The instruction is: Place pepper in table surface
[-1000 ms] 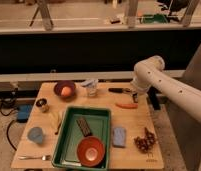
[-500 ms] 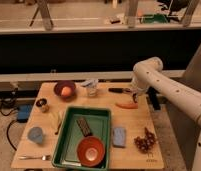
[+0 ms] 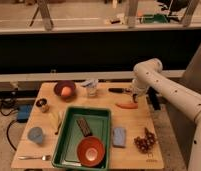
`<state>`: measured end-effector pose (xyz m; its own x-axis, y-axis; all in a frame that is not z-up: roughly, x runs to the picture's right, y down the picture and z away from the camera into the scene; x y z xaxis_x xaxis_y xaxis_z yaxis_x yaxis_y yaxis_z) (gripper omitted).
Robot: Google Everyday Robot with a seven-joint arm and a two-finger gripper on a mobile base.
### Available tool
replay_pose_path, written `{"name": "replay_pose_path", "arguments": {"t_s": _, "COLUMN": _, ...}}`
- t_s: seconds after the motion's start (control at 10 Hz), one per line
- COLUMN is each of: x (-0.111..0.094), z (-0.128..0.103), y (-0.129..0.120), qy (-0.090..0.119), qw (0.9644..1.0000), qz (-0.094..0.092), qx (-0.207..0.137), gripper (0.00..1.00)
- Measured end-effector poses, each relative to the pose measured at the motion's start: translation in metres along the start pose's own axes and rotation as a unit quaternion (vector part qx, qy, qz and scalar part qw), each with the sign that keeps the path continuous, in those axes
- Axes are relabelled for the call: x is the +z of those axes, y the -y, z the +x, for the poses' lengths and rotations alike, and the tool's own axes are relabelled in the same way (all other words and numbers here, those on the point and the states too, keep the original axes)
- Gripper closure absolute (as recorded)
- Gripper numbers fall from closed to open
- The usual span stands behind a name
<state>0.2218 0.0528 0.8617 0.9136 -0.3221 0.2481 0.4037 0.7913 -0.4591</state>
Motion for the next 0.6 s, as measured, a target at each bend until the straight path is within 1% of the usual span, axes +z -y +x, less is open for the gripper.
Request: {"name": "replay_pose_path", "arguments": {"t_s": 0.6, "x": 0.013, "z": -0.004, "y": -0.004, "qy": 0.018, "qw": 0.9997, "qz": -0.010, "qx": -0.014, "gripper": 0.20}}
